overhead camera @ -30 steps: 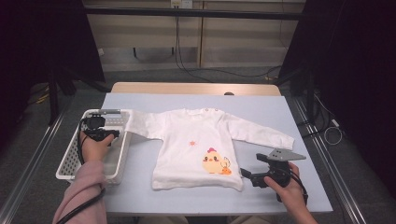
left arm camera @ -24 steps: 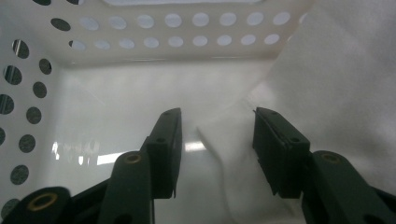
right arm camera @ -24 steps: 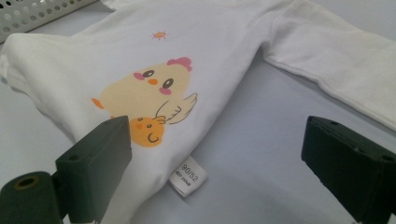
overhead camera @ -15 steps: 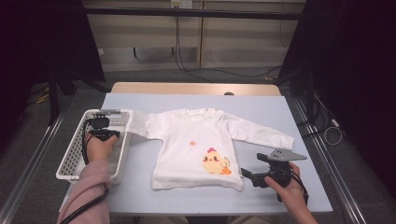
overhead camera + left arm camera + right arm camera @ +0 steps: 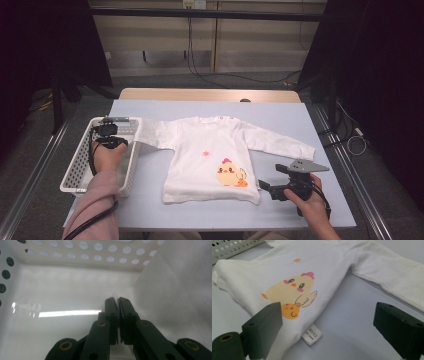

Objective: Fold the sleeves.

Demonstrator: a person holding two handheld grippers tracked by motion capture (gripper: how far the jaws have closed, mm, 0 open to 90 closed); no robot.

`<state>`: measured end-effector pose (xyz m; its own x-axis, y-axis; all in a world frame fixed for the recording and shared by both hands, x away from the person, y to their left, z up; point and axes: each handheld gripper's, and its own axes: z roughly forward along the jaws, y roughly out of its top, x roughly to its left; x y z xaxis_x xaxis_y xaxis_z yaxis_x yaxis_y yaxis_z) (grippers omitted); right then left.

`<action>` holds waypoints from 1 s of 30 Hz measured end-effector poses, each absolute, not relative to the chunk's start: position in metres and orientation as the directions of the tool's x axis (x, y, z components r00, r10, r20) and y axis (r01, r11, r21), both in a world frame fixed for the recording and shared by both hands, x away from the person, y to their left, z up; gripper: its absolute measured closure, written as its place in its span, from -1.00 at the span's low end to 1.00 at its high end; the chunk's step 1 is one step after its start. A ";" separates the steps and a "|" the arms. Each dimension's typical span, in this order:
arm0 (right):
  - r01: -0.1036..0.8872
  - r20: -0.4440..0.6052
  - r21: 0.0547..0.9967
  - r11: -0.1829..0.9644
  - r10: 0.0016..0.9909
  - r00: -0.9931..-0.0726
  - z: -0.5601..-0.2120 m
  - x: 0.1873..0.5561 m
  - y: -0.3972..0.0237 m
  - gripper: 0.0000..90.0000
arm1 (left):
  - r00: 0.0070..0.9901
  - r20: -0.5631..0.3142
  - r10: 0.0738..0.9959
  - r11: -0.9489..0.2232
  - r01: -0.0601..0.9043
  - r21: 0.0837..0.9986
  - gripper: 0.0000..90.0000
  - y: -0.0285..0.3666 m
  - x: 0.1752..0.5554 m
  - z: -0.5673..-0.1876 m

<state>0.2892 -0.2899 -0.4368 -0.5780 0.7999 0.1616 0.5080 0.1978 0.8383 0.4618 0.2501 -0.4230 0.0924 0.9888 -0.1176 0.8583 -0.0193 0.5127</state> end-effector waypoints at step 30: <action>0.514 0.168 0.835 0.195 0.800 -0.576 -0.438 0.290 -0.289 -0.82 | 0.108 -0.244 0.964 0.085 0.742 0.665 0.94 0.250 0.460 -0.332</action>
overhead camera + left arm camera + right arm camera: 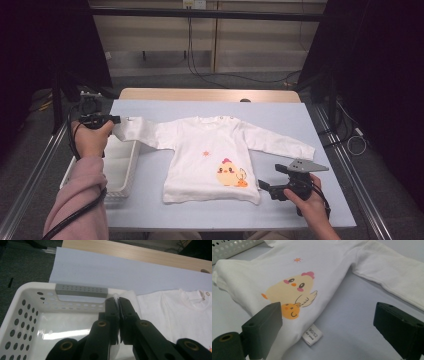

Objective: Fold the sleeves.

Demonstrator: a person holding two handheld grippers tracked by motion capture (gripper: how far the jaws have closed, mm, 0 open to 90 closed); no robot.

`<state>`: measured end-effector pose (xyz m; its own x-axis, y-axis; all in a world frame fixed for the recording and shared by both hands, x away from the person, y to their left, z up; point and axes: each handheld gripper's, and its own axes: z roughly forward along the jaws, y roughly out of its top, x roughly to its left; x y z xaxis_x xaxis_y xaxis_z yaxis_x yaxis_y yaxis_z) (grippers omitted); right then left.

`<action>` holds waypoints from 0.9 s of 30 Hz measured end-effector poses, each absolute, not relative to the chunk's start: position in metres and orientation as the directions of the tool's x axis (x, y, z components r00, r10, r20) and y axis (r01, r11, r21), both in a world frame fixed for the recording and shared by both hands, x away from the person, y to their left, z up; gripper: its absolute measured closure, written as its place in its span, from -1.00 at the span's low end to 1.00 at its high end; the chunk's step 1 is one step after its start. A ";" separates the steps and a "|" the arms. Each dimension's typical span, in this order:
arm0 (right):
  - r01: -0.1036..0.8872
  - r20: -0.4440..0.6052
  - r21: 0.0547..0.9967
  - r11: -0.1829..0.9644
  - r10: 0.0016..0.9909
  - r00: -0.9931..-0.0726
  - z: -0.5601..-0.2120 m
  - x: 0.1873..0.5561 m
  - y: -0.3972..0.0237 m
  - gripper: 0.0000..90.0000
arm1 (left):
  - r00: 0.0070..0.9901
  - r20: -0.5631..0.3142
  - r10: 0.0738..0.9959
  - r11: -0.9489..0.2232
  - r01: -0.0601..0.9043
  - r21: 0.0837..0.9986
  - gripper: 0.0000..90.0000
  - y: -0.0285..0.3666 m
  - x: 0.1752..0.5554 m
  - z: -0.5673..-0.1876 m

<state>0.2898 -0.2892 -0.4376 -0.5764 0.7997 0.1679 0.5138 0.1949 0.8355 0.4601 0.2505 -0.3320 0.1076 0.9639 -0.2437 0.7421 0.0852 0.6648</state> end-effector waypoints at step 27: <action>0.507 0.159 0.838 0.202 0.798 -0.582 -0.438 0.290 -0.289 -0.82 | 0.209 -0.245 0.947 0.024 0.713 0.701 0.94 0.210 0.466 -0.297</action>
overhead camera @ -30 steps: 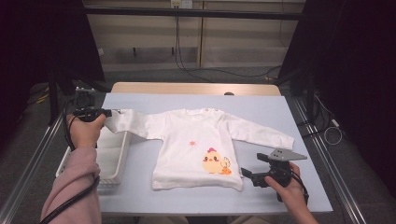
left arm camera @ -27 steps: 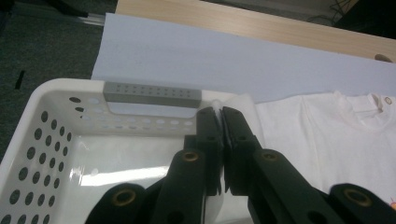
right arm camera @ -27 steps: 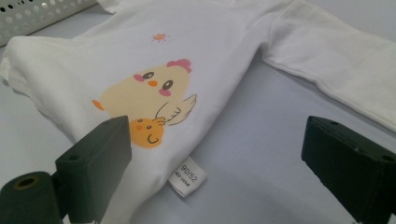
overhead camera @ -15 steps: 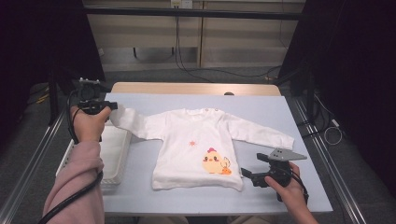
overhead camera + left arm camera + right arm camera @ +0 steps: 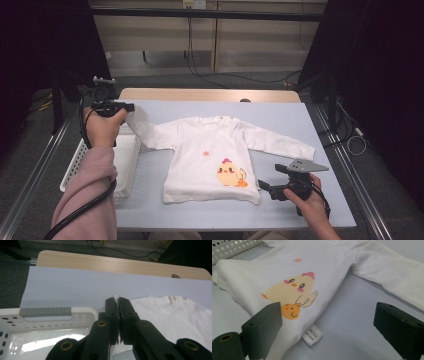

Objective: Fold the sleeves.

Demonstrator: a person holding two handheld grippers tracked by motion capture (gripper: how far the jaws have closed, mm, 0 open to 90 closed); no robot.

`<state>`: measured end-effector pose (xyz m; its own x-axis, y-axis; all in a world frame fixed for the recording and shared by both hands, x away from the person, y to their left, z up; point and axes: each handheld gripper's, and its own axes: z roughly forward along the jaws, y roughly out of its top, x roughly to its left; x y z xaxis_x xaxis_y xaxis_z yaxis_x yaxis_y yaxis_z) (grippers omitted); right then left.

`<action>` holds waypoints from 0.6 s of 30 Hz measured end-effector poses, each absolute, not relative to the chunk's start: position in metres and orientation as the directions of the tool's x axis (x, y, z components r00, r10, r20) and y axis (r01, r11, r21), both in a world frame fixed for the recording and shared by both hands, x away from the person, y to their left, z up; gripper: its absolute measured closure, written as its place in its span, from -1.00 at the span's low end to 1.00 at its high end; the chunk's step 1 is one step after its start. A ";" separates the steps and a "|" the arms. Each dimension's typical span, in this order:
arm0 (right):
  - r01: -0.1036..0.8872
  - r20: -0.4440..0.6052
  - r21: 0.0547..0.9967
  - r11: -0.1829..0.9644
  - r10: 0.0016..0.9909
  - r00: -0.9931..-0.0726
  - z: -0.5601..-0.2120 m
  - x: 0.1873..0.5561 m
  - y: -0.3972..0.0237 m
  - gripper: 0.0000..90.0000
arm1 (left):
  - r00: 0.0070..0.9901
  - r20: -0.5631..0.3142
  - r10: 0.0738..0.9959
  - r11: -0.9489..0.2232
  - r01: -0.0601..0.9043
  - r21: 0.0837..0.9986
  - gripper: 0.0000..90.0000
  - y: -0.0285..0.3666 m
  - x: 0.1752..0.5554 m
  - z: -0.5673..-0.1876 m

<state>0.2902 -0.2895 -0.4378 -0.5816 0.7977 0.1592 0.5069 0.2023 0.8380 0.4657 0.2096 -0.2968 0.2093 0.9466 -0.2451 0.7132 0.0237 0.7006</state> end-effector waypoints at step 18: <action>0.508 0.163 0.838 0.199 0.796 -0.582 -0.438 0.290 -0.289 -0.82 | 0.256 -0.260 0.931 0.003 0.708 0.706 0.94 0.188 0.469 -0.295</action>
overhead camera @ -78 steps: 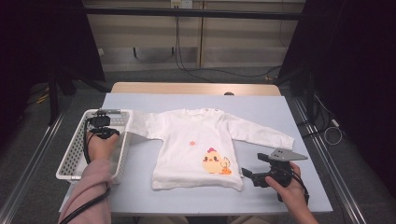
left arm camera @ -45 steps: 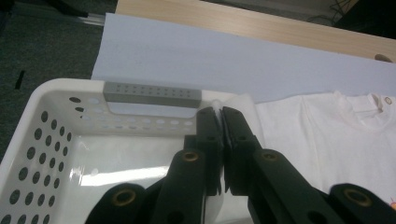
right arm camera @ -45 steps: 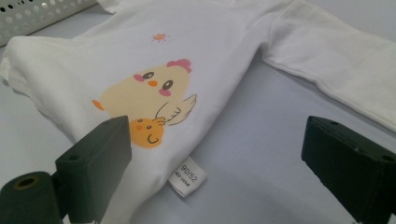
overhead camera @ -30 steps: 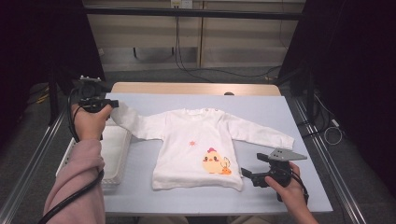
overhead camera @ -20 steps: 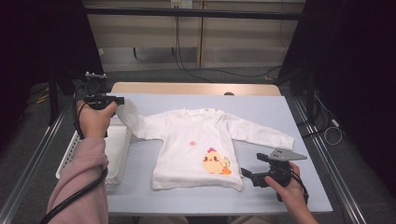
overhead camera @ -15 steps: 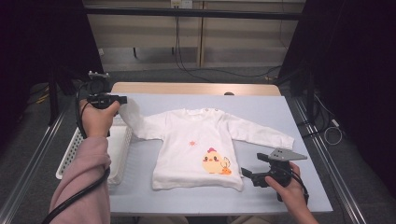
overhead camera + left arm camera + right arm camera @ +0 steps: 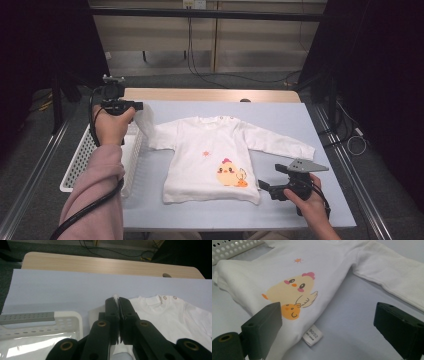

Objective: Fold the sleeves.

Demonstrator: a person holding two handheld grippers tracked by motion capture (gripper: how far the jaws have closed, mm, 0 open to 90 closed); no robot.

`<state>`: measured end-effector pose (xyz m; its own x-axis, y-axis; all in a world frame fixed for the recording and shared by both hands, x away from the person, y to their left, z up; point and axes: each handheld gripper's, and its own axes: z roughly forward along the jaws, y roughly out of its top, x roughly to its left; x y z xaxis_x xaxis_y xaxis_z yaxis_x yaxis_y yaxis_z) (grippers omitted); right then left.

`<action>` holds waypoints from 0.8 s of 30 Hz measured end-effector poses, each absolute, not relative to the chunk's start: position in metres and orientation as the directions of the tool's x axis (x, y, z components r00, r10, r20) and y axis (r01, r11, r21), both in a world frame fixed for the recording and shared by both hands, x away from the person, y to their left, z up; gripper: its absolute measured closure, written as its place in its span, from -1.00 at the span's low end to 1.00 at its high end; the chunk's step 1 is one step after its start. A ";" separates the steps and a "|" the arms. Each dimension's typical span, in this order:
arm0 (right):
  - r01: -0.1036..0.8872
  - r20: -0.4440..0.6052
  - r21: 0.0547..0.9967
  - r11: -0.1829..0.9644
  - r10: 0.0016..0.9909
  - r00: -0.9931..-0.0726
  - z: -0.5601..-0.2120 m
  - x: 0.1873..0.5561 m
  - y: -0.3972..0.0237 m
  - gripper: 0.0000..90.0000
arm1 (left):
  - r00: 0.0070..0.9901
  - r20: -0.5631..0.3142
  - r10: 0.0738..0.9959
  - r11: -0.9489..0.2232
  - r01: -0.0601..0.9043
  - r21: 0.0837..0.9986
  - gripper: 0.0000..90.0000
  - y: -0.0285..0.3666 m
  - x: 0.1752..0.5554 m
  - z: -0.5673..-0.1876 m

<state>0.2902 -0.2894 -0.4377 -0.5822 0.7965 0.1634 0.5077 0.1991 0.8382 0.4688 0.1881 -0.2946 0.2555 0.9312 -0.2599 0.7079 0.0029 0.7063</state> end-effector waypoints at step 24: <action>0.510 0.170 0.838 0.194 0.795 -0.582 -0.438 0.290 -0.289 -0.86 | 0.305 -0.254 0.918 -0.027 0.686 0.727 0.94 0.162 0.470 -0.284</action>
<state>0.2898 -0.2891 -0.4376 -0.5820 0.7952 0.1701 0.5101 0.1942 0.8379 0.4705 0.1616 -0.2836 0.3052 0.9179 -0.2537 0.6864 -0.0274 0.7267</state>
